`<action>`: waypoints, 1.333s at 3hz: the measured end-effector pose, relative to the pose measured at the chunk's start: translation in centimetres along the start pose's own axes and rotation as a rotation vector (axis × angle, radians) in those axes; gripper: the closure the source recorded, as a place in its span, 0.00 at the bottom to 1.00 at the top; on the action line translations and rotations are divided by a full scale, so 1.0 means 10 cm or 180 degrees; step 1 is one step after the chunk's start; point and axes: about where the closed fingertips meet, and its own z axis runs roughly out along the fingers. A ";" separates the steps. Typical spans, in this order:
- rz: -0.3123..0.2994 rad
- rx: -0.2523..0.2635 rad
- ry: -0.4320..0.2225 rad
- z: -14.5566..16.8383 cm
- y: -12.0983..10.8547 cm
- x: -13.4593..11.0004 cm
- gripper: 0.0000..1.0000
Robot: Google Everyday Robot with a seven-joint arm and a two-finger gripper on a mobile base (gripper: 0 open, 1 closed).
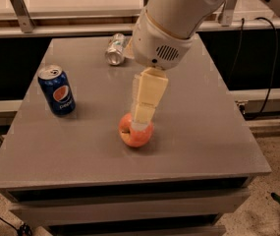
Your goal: Move pepsi can near apple
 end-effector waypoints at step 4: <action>0.0228 0.0490 -0.0888 0.40 -1.22 -0.09 0.00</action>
Offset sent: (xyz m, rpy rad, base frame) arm 0.1488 0.0286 -0.0088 0.3558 -0.1055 -0.0951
